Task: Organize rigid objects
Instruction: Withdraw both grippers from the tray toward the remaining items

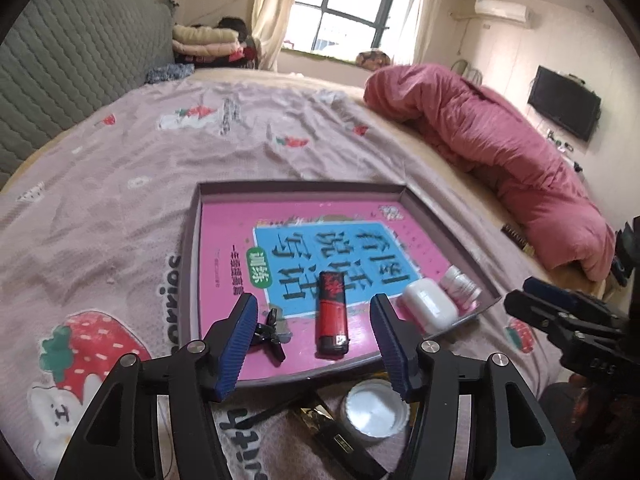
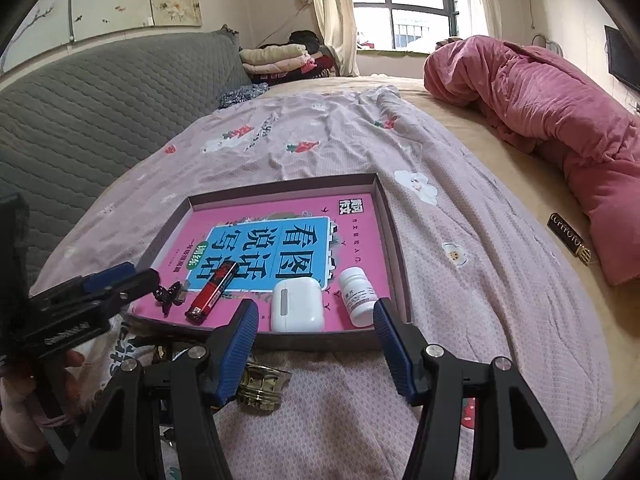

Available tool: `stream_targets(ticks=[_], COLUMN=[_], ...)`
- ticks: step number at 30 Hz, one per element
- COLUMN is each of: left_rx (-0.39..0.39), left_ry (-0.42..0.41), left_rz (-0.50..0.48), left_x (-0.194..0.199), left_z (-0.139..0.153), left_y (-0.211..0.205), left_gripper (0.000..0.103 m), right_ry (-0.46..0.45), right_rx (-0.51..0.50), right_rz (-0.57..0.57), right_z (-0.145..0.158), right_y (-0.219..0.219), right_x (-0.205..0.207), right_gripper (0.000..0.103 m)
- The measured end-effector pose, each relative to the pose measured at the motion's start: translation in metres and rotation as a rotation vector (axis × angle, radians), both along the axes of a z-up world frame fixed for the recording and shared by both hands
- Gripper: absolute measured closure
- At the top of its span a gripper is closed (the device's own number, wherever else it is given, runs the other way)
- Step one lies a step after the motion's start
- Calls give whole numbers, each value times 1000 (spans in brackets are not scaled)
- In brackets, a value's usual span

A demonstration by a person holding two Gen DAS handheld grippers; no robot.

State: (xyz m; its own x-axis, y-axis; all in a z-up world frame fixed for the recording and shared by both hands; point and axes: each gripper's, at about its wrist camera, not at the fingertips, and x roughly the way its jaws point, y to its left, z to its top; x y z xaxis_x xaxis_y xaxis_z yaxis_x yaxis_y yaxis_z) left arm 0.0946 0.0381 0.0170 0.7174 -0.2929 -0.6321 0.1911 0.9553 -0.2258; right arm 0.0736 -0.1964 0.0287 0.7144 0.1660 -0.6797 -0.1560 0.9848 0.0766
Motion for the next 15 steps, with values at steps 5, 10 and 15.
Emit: stream_targets(ticks=[5, 10, 15], left_rx=[9, 38, 54], left_ry=[-15, 4, 3], left_rz=[39, 58, 75], left_x=[-13, -27, -42], left_z=[5, 2, 3], left_y=[7, 11, 10], left_gripper=[43, 43, 42], right_ry=[-3, -16, -15], right_rx=[8, 20, 33], right_rz=[2, 16, 33], right_z=[2, 6, 8], right_y=[-2, -1, 1], right_x=[-6, -11, -15], right_gripper=[44, 44, 44])
